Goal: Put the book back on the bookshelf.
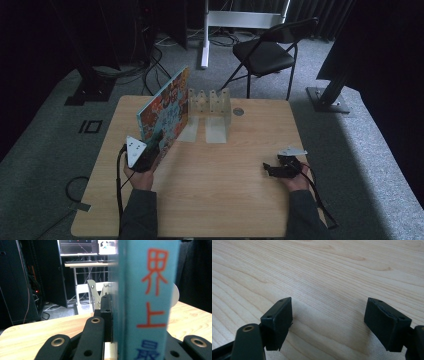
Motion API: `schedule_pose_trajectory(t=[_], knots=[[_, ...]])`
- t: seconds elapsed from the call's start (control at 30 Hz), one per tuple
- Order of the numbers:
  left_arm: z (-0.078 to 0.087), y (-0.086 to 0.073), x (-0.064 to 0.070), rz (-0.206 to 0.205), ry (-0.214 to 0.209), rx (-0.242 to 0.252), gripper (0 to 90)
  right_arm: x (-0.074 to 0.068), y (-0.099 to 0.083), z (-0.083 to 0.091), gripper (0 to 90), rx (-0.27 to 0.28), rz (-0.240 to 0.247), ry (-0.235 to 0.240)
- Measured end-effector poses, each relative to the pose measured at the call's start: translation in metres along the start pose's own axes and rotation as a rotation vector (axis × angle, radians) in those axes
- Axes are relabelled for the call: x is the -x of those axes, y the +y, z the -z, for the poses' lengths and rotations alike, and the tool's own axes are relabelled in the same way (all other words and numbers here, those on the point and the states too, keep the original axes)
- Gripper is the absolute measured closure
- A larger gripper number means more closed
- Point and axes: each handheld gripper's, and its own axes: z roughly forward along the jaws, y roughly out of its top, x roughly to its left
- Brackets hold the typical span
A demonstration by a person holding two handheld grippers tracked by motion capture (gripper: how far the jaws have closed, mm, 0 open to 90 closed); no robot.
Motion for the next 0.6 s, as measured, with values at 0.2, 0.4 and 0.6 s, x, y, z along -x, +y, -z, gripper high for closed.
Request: schedule_pose_trajectory(t=[0.2, 0.4, 0.6], knots=[[-0.008, 0.002, 0.0, 0.013, 0.026, 0.009, 80.9, 0.0, 0.0, 0.0, 22.3, 0.0, -0.001, 0.0], [-0.015, -0.001, -0.001, 0.016, 0.04, 0.0, 80.9, 0.0, 0.0, 0.0, 22.4, 0.001, -0.001, 0.001], [-0.019, -0.004, -0.001, 0.003, 0.057, -0.008, 80.9, 0.0, 0.0, 0.0, 22.4, 0.001, -0.002, 0.002]])
